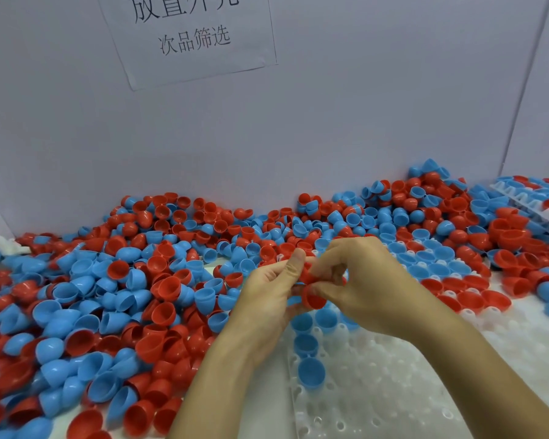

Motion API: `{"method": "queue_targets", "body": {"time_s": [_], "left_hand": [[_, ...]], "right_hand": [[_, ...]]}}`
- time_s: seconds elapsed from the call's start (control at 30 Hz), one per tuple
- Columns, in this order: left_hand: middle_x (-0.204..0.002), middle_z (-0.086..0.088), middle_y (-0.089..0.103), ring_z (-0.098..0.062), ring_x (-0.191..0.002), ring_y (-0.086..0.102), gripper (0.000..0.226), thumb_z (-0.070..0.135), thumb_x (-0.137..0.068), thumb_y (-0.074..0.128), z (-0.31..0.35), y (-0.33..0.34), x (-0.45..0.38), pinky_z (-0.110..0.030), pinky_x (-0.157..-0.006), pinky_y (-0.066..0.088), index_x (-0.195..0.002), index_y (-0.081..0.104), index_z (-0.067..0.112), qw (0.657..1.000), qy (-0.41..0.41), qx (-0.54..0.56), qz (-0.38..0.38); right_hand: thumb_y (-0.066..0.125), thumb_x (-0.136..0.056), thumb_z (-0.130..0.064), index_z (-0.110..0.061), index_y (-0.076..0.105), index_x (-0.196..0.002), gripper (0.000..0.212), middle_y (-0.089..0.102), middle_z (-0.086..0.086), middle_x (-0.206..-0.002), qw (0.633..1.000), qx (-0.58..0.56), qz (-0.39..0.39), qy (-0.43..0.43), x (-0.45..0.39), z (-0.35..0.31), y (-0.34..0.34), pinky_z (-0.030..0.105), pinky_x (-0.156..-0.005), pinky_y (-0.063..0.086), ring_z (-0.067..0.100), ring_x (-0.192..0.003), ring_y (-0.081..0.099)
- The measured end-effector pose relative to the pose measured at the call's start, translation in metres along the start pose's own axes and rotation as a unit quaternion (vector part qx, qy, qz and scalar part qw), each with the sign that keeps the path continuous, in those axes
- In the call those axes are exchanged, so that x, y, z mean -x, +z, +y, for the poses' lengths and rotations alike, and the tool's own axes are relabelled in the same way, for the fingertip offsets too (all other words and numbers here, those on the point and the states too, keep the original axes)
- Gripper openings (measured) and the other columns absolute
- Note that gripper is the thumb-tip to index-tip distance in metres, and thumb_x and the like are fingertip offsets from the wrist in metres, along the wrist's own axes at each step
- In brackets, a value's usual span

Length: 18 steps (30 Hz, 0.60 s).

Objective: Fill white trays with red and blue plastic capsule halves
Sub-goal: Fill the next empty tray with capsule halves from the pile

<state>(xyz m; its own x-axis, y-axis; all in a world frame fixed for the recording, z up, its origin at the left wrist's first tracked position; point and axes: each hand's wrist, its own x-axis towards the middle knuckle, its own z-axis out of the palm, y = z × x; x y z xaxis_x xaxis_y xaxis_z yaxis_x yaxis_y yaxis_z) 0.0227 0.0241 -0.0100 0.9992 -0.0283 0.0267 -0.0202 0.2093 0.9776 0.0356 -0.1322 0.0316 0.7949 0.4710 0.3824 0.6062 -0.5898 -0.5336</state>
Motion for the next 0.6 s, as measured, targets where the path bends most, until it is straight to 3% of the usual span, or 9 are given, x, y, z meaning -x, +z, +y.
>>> {"method": "queue_targets", "body": {"time_s": [0.1,0.2,0.27,0.37,0.47,0.6], "left_hand": [[-0.085,-0.005,0.076,-0.013,-0.069,0.068,0.053,0.057,-0.074,0.069,0.003,-0.004,-0.003,-0.025,-0.062,0.055,-0.097,0.077,0.009,0.991,-0.016,0.021,0.133],[-0.074,0.001,0.074,-0.009,-0.059,0.062,0.039,0.048,-0.090,0.067,0.006,-0.009,-0.005,-0.024,-0.056,0.052,-0.091,0.077,0.010,0.976,-0.018,0.036,0.213],[-0.070,0.002,0.072,-0.007,-0.053,0.061,0.036,0.044,-0.094,0.064,0.008,-0.009,-0.004,-0.021,-0.051,0.051,-0.090,0.077,0.010,0.971,-0.014,0.049,0.232],[-0.069,0.003,0.072,-0.006,-0.050,0.061,0.035,0.042,-0.096,0.062,0.010,-0.008,-0.004,-0.021,-0.049,0.050,-0.093,0.076,0.010,0.969,-0.012,0.049,0.240],[-0.068,0.004,0.072,-0.005,-0.049,0.061,0.035,0.041,-0.098,0.061,0.009,-0.009,-0.005,-0.018,-0.047,0.050,-0.091,0.076,0.010,0.968,-0.004,0.037,0.247],[-0.070,0.002,0.072,-0.006,-0.050,0.060,0.033,0.037,-0.098,0.060,0.009,-0.007,-0.004,-0.019,-0.048,0.049,-0.092,0.077,0.009,0.967,0.000,0.029,0.253]], "right_hand": [[0.080,-0.083,-0.021,-0.024,0.080,-0.086,0.005,0.073,-0.013,-0.073,0.994,0.035,-0.086,0.065,0.004,-0.002,-0.015,0.018,-0.066,0.059,-0.001,-0.068,0.068],[0.080,-0.083,-0.024,-0.027,0.078,-0.090,0.008,0.071,-0.019,-0.074,0.972,0.071,-0.186,0.121,0.009,-0.008,-0.022,0.014,-0.057,0.056,-0.001,-0.065,0.068],[0.079,-0.083,-0.026,-0.026,0.078,-0.091,0.007,0.071,-0.016,-0.072,0.955,0.099,-0.239,0.145,0.012,-0.014,-0.021,0.014,-0.052,0.052,0.005,-0.062,0.068],[0.077,-0.085,-0.025,-0.019,0.078,-0.097,0.013,0.075,-0.007,-0.084,0.933,0.130,-0.292,0.165,0.013,-0.020,-0.012,0.025,-0.068,0.061,0.012,-0.074,0.071],[0.073,-0.086,-0.018,-0.015,0.070,-0.101,0.015,0.069,0.002,-0.095,0.931,0.178,-0.274,0.165,0.013,-0.021,0.002,0.038,-0.079,0.061,0.022,-0.083,0.068],[0.070,-0.087,-0.014,-0.017,0.064,-0.096,0.012,0.061,-0.001,-0.090,0.927,0.200,-0.271,0.164,0.012,-0.016,0.010,0.037,-0.078,0.060,0.020,-0.079,0.064]]}}
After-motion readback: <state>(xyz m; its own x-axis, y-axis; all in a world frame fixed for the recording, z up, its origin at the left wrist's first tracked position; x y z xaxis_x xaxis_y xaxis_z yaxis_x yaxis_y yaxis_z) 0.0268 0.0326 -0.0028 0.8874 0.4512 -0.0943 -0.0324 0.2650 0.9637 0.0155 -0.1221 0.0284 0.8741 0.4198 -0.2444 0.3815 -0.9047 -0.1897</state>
